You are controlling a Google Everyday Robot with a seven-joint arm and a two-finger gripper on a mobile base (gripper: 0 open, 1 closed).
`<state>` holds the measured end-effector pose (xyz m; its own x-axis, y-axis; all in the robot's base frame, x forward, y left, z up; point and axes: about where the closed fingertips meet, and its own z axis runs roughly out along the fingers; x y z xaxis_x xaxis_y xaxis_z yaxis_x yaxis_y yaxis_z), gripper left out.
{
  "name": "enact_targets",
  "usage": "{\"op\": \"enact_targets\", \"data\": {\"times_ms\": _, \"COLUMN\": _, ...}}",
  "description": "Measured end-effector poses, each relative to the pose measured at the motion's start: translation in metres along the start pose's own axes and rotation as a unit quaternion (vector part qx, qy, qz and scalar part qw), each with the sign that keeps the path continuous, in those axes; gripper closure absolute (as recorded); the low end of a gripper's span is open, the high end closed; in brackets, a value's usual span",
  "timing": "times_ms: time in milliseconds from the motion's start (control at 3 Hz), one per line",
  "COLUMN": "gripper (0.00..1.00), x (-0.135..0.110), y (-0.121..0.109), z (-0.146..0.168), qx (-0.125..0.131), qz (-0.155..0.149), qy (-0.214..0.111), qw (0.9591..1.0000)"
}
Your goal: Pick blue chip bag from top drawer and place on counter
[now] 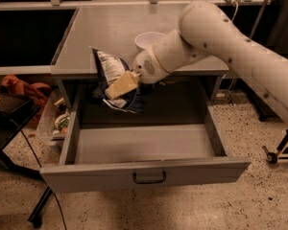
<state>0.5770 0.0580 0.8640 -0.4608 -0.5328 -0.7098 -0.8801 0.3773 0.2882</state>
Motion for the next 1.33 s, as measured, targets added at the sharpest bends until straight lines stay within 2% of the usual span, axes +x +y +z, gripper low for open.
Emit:
{"op": "enact_targets", "data": {"times_ms": 333, "gripper": 1.00, "x": -0.034, "y": -0.009, "z": 0.022, "qx": 0.029, "qz": -0.063, "qy": 0.023, "qw": 0.9973}}
{"op": "enact_targets", "data": {"times_ms": 667, "gripper": 1.00, "x": -0.061, "y": -0.039, "z": 0.043, "qx": 0.079, "qz": -0.049, "qy": 0.045, "qw": 0.9947}}
{"op": "enact_targets", "data": {"times_ms": 1000, "gripper": 1.00, "x": -0.088, "y": -0.068, "z": 0.055, "qx": 0.119, "qz": -0.021, "qy": 0.056, "qw": 0.9911}}
{"op": "enact_targets", "data": {"times_ms": 1333, "gripper": 1.00, "x": -0.117, "y": -0.085, "z": 0.061, "qx": 0.153, "qz": -0.009, "qy": 0.059, "qw": 0.9864}}
